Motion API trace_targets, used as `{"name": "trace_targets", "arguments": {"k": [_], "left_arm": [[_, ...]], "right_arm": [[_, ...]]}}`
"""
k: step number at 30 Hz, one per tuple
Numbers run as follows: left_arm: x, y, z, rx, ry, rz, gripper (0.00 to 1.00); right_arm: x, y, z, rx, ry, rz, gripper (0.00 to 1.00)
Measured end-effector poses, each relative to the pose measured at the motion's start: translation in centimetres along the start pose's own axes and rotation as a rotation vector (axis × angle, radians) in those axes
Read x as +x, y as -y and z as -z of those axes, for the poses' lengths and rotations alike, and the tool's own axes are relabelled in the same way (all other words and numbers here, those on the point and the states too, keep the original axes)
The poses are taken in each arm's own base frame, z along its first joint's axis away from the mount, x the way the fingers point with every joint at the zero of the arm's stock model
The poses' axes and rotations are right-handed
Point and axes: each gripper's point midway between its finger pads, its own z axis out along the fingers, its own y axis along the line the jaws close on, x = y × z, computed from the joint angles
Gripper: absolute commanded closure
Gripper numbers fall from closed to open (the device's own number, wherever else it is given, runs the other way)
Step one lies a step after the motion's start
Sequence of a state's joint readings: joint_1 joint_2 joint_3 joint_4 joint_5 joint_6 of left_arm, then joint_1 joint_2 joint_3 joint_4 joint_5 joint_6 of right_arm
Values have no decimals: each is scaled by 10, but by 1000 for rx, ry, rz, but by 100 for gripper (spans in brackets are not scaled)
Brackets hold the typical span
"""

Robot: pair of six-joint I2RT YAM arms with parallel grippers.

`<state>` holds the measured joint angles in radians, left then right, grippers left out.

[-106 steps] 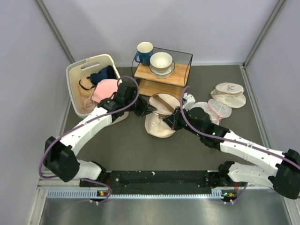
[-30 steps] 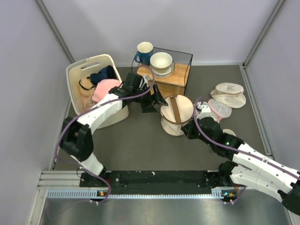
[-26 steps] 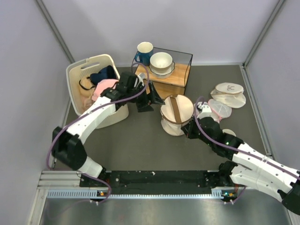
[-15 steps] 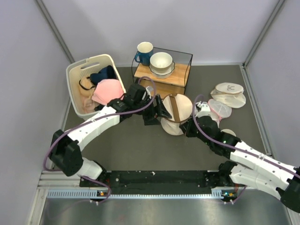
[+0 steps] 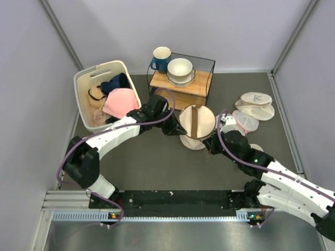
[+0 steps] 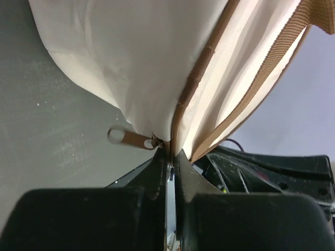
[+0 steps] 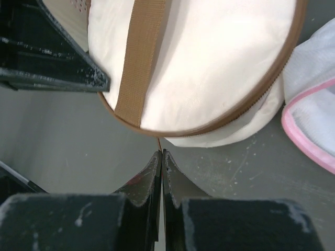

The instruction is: Unzip the laundry bag and remove the bra

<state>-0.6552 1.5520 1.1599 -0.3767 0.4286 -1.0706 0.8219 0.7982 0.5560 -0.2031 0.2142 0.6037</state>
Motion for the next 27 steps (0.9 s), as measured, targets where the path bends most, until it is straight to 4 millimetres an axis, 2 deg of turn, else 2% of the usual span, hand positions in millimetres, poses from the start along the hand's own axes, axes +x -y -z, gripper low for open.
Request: {"name": "trace_targets", "arguments": {"k": [5,9,15,16,17,20,22,27], "left_arm": [[-1,-2,0,-9,6,1,100],[-2,-10,2,-32,0,-3,100],[-4,-15,8,-54,-13,-33,100],[-4,-14,10,-58,-14,-41,100],[-5,-13,11,-58,-14,-50,100],[-5,-10,14,-56,-15,-68,100],[-5,-10,14,-58,-20,-70,100],[-3,-11,16,-67,-26,-54,100]], "right_arm": [[-3,16,15,25,-1,94,100],[6,32,19,66,-50,112,100],[13,29,21,39,-85,114,100],[14,28,22,33,-87,115,88],[14,26,22,24,-89,117,82],[16,19,23,-14,-99,125,74],[18,13,21,-28,-101,136,63],[29,-12,10,-64,-96,196,59]]}}
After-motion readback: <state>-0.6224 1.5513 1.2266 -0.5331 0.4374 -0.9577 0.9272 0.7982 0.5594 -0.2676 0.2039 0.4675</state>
